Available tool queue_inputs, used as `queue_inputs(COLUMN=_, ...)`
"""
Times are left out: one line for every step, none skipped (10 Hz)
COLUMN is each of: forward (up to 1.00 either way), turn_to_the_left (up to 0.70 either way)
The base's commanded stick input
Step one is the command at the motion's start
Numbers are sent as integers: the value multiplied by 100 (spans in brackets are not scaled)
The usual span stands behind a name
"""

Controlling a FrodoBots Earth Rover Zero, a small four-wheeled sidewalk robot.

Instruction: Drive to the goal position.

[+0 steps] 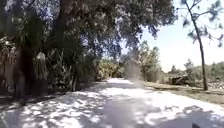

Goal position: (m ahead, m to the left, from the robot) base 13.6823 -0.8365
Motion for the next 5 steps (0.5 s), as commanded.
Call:
queue_inputs(forward=70, turn_to_the_left=0)
queue_inputs(forward=70, turn_to_the_left=0)
queue_inputs(forward=70, turn_to_the_left=0)
queue_inputs(forward=70, turn_to_the_left=0)
queue_inputs(forward=70, turn_to_the_left=0)
